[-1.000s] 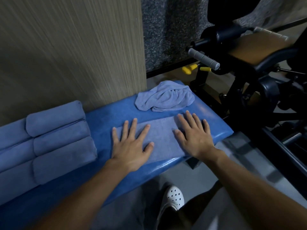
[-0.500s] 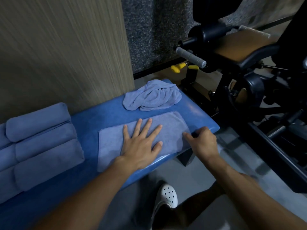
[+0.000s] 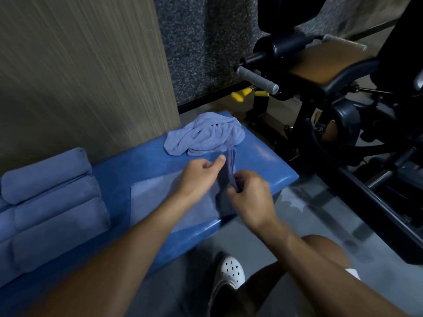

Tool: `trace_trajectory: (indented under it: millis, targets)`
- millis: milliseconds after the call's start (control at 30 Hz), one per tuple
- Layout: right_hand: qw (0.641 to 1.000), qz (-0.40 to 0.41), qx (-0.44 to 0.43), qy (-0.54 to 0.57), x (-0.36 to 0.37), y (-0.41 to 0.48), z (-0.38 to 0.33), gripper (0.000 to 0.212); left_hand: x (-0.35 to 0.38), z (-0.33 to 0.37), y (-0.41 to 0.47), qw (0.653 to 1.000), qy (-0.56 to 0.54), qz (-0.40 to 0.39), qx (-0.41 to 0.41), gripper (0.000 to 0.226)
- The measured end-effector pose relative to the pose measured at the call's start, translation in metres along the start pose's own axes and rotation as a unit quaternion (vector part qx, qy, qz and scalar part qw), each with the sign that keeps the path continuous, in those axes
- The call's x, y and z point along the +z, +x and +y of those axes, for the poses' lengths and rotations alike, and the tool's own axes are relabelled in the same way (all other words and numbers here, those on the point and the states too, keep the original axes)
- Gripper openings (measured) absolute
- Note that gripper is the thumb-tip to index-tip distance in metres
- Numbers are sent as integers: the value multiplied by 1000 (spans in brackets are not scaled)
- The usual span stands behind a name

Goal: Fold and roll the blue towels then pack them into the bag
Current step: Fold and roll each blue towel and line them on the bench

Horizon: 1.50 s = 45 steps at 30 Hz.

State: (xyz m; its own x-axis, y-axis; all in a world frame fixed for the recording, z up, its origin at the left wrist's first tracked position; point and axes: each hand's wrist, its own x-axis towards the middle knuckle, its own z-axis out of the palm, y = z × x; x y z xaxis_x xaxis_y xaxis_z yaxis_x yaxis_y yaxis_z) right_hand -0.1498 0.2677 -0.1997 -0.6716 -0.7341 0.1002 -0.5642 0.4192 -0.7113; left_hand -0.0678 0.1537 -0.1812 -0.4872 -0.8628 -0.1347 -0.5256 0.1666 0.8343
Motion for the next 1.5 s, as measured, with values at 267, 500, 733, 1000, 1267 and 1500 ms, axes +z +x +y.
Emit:
trace_trajectory:
  millis: [267, 500, 733, 1000, 1267, 1500]
  targets:
    - [970, -44, -171, -164, 15, -19, -22, 29, -2, -9, 21, 996, -84, 5, -25, 16]
    - [994, -55, 12, -94, 14, -17, -20, 37, -16, -34, 27, 999, -45, 15, -11, 16]
    - [978, -85, -42, -186, 28, -22, -17, 56, -15, -48, 28, 991, 105, 37, 73, 44]
    - [922, -103, -235, -291, 37, -26, -12, 62, -19, -67, 20, 934, 293, 37, 202, 43]
    - [881, -131, -312, -331, 25, -13, -14, 65, -39, -79, -2, 878, 447, 85, 148, 48]
    - [860, -152, -301, -383, 24, -11, -14, 63, -56, -58, -15, 889, 457, 21, 2, 52]
